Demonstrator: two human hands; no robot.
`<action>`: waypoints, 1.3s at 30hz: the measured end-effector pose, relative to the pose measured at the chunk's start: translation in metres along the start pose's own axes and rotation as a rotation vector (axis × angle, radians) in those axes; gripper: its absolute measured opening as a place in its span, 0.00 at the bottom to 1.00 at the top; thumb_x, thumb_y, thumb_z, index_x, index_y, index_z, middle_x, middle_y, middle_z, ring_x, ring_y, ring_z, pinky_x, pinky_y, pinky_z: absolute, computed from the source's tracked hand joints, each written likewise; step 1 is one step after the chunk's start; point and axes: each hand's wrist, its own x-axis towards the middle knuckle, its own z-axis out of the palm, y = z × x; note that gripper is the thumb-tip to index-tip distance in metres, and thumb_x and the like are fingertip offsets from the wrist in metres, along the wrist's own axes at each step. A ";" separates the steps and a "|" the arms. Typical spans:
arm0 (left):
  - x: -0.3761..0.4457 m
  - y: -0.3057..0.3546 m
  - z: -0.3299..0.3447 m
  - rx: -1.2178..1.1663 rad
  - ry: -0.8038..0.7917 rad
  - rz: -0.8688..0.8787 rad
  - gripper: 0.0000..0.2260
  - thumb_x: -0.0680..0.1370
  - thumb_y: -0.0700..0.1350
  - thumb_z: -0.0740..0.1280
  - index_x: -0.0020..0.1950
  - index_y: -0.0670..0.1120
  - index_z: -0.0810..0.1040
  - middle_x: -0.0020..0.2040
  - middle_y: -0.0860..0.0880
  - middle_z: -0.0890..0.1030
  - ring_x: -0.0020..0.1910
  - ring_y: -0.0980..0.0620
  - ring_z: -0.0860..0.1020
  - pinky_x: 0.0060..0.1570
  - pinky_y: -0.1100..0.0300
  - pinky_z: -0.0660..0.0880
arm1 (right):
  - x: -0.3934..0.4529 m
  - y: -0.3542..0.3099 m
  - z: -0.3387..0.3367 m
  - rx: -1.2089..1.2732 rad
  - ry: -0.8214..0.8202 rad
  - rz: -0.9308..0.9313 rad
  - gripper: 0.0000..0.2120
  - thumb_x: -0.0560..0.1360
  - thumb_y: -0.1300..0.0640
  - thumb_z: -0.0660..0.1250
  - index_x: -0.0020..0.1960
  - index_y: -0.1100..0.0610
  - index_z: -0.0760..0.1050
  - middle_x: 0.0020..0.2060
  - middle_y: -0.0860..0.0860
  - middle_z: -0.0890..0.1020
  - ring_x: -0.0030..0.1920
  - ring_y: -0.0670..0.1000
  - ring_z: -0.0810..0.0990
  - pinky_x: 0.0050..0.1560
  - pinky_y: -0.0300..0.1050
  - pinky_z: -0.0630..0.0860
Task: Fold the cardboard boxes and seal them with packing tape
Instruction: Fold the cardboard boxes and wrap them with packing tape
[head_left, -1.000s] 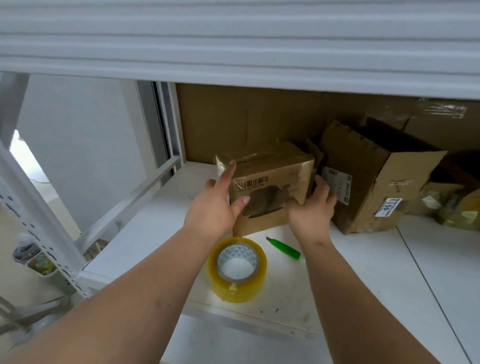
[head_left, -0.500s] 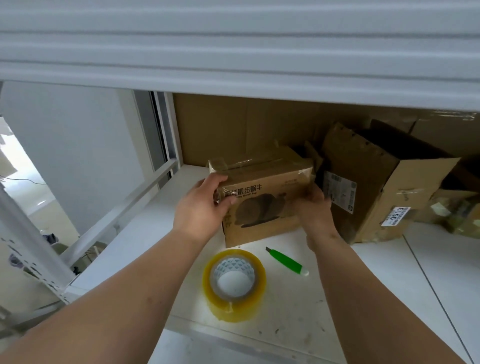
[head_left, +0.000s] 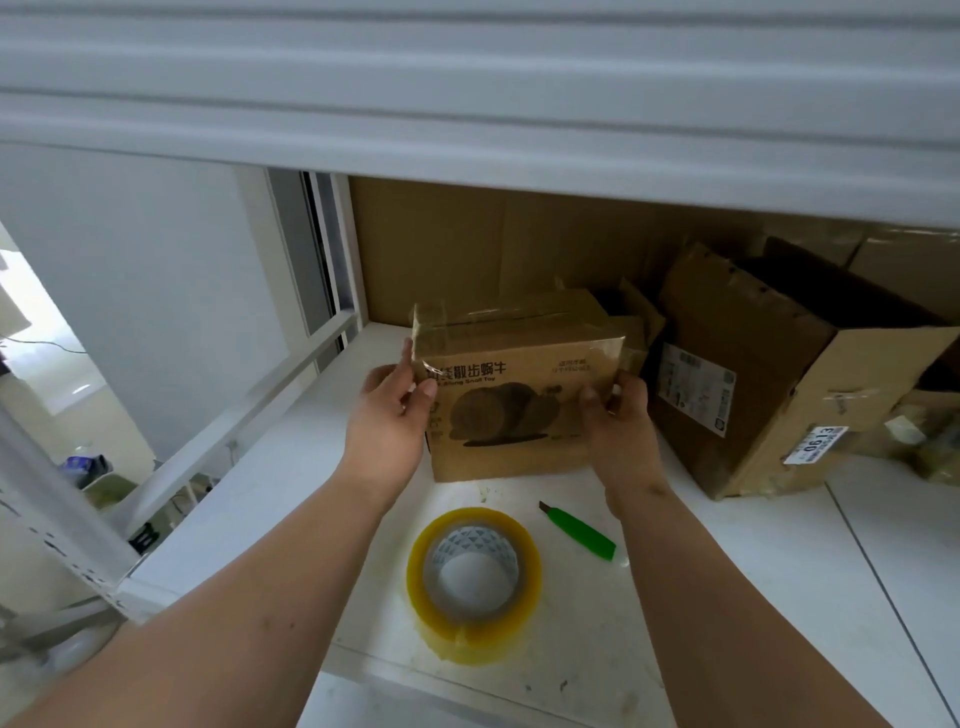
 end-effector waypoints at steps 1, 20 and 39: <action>0.001 0.003 0.001 -0.010 0.029 -0.004 0.17 0.84 0.48 0.59 0.73 0.49 0.72 0.60 0.52 0.71 0.57 0.56 0.74 0.57 0.68 0.68 | -0.001 0.000 0.002 -0.010 -0.012 -0.006 0.12 0.82 0.51 0.60 0.65 0.43 0.65 0.52 0.44 0.77 0.48 0.45 0.76 0.40 0.41 0.69; 0.045 0.023 -0.067 -0.752 0.105 -0.372 0.12 0.80 0.49 0.68 0.57 0.43 0.80 0.48 0.47 0.87 0.47 0.51 0.85 0.50 0.52 0.81 | -0.005 -0.039 0.035 0.118 -0.182 -0.130 0.23 0.82 0.51 0.62 0.74 0.35 0.63 0.67 0.50 0.72 0.64 0.51 0.74 0.66 0.57 0.73; 0.048 -0.012 -0.098 -0.737 -0.051 -0.556 0.09 0.83 0.53 0.63 0.59 0.54 0.79 0.43 0.52 0.86 0.44 0.48 0.85 0.35 0.46 0.81 | -0.020 -0.040 0.054 0.414 -0.334 0.097 0.18 0.78 0.55 0.65 0.68 0.46 0.74 0.56 0.46 0.84 0.61 0.51 0.79 0.60 0.49 0.74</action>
